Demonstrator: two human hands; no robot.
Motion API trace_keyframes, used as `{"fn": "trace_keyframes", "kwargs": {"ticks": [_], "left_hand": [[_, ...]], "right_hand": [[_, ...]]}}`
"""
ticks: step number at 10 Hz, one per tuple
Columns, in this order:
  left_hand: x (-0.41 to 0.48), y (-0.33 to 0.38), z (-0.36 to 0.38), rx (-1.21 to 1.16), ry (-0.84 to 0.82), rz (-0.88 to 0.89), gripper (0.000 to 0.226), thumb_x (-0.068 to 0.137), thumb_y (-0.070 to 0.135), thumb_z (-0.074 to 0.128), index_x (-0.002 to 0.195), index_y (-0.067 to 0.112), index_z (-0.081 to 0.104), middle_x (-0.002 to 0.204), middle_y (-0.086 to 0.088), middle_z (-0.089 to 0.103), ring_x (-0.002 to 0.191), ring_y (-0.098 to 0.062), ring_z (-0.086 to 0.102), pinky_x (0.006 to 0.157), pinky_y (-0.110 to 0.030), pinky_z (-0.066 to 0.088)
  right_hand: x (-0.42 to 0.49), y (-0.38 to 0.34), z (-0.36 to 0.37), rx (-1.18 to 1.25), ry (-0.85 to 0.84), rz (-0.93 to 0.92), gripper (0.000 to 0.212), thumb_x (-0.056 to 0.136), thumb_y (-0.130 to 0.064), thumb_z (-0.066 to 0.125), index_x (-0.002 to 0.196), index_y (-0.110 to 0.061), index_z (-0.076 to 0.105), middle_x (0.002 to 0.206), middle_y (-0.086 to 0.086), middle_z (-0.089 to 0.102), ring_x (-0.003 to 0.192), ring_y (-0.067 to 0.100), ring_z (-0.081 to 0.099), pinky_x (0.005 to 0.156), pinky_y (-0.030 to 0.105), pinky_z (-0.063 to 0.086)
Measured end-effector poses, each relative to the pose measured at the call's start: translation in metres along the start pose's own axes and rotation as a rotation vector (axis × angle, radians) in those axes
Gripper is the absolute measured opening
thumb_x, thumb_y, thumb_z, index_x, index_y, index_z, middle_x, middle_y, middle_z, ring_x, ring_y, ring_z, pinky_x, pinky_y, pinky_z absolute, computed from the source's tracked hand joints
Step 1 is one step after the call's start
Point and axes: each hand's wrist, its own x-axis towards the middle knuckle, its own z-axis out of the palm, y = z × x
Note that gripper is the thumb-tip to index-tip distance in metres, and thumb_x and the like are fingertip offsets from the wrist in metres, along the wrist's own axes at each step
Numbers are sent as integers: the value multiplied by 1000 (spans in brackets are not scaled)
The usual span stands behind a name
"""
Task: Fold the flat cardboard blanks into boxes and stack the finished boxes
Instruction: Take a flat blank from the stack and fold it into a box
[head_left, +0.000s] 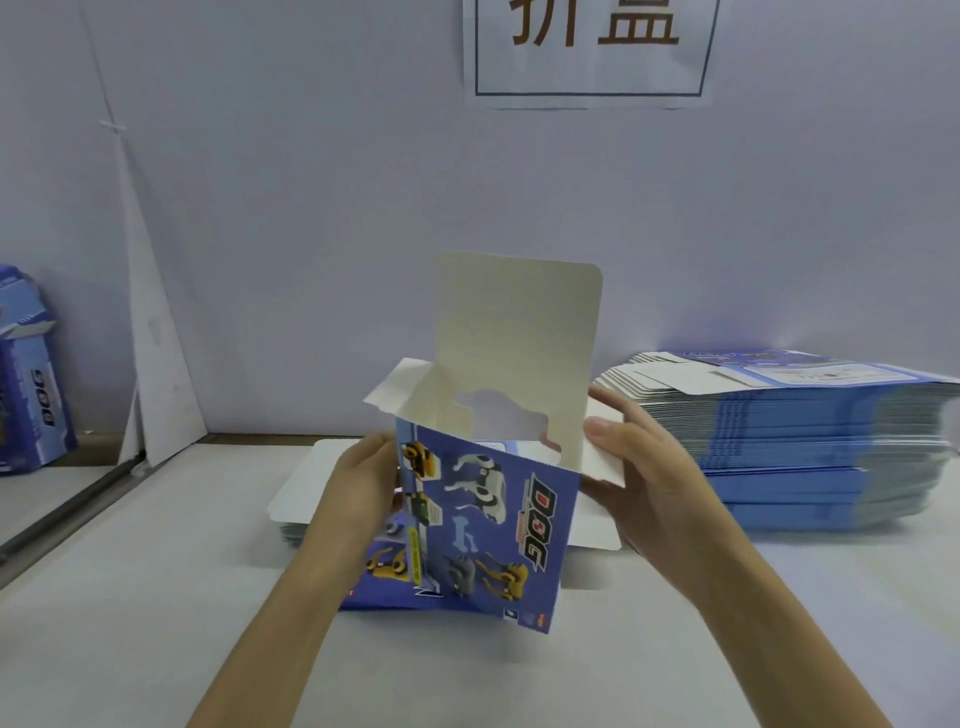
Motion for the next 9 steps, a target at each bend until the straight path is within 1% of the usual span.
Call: {"fn": "trace_keyframes", "kwargs": {"ticks": [1, 2, 3, 4, 5, 6, 7, 8, 9], "left_hand": [[-10, 22, 7, -113, -191, 57, 30, 94, 11, 46, 83, 19, 72, 76, -2, 72, 65, -10, 69, 54, -18, 53], [-22, 29, 14, 86, -427, 243, 69, 75, 25, 74, 135, 36, 42, 117, 2, 64, 99, -7, 68, 77, -23, 56], [-43, 29, 32, 342, -276, 376, 143, 34, 56, 88, 126, 73, -20, 142, 28, 24, 131, -2, 41, 102, -30, 42], [-46, 21, 45, 516, -92, 584, 159, 34, 53, 92, 126, 61, -37, 140, 32, 7, 140, -6, 17, 108, -27, 26], [-37, 14, 39, 802, -48, 931, 152, 48, 37, 93, 144, 38, -25, 153, 12, -3, 146, -23, 5, 114, -45, 23], [-32, 16, 29, 812, -104, 1031, 148, 51, 45, 88, 148, 31, -23, 157, 7, -12, 148, -30, -1, 107, -65, 29], [-35, 21, 26, 602, -180, 802, 156, 39, 62, 88, 140, 49, -30, 156, 16, -5, 148, -14, 8, 114, -23, 30], [-34, 17, 25, 600, -165, 720, 157, 39, 51, 93, 127, 62, -36, 155, 14, 2, 145, -4, 12, 115, -22, 27], [-37, 21, 25, 651, -162, 741, 162, 41, 35, 99, 127, 61, -36, 156, 5, 5, 146, -9, 13, 117, -38, 26]], "right_hand": [[-5, -7, 8, -39, 40, -61, 51, 71, -16, 72, 121, -20, 61, 104, 6, 73, 87, 17, 65, 74, 29, 52], [-7, -9, 12, 6, 127, -137, 27, 81, -23, 70, 108, -23, 66, 95, 4, 71, 85, 18, 64, 68, 28, 54], [-11, -9, 20, 78, 201, -193, 12, 92, -21, 58, 94, -23, 70, 88, 3, 71, 78, 18, 66, 59, 25, 56], [-14, -11, 23, -10, 272, -271, 6, 86, -25, 69, 81, -25, 71, 85, 5, 72, 78, 21, 66, 66, 34, 52], [-16, -22, 17, -113, 348, -394, 10, 77, -34, 69, 84, -33, 76, 86, -6, 74, 80, 12, 68, 68, 28, 54], [-19, -30, 14, -134, 346, -497, 11, 75, -44, 74, 85, -48, 75, 86, -18, 74, 81, 1, 69, 72, 19, 55], [-20, -31, 13, -67, 294, -412, 20, 68, -50, 72, 80, -36, 79, 82, -12, 74, 73, 10, 66, 71, 24, 55], [-16, -31, 11, 230, 249, -237, 28, 74, -36, 68, 91, -17, 80, 101, 1, 76, 91, 18, 71, 87, 39, 57], [-4, -23, -7, 434, 228, 112, 47, 72, -34, 69, 110, -7, 72, 99, 9, 74, 90, 31, 69, 86, 46, 57]]}}
